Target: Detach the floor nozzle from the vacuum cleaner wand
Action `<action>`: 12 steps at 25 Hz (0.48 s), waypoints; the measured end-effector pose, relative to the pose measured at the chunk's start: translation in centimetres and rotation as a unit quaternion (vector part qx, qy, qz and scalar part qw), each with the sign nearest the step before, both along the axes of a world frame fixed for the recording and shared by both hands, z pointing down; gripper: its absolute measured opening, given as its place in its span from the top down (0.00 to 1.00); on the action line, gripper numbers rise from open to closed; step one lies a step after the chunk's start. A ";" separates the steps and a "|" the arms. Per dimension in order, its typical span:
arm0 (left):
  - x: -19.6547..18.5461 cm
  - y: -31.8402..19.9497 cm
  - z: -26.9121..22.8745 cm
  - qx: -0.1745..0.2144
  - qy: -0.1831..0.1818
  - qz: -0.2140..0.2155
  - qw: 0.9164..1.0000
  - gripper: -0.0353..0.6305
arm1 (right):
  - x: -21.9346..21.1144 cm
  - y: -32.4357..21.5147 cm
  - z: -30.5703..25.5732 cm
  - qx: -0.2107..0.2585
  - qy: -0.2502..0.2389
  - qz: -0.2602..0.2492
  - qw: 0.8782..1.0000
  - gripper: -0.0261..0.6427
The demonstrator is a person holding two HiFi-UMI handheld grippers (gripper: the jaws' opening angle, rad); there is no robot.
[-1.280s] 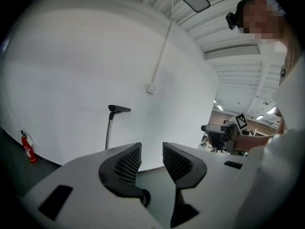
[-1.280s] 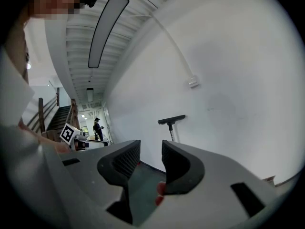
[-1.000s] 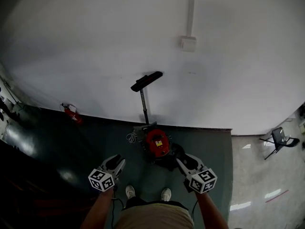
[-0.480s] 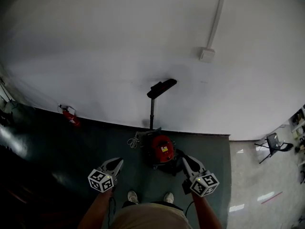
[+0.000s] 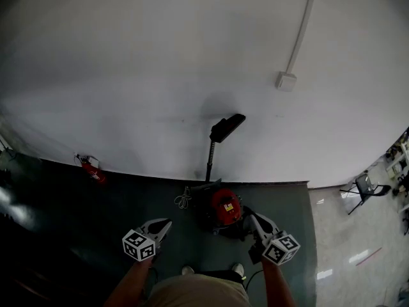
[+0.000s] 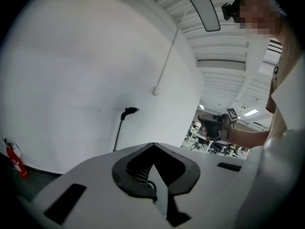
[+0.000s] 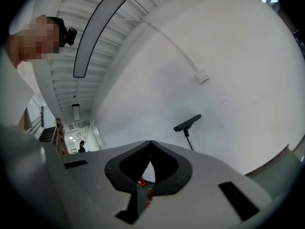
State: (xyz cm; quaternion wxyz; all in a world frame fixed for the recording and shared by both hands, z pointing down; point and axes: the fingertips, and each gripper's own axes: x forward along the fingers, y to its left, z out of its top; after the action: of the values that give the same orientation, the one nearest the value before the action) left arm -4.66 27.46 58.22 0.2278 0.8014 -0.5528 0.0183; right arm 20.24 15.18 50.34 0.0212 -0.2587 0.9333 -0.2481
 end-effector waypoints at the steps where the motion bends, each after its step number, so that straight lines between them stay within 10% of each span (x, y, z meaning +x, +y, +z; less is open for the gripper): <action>1: -0.4 -0.1 -0.1 0.003 -0.002 0.009 1.000 0.94 | -0.2 -0.2 -0.2 0.001 -0.003 0.012 1.000 0.94; 12: -4.0 -4.4 -1.0 0.043 0.014 0.027 0.999 0.94 | -1.8 -6.0 -1.4 0.008 -0.023 0.070 0.997 0.94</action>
State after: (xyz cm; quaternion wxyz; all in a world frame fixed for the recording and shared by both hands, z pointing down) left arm -8.64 23.06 57.18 0.1999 0.8252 -0.5282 -0.0109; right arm 18.45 9.21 48.90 0.0614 -0.3173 0.9142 -0.2446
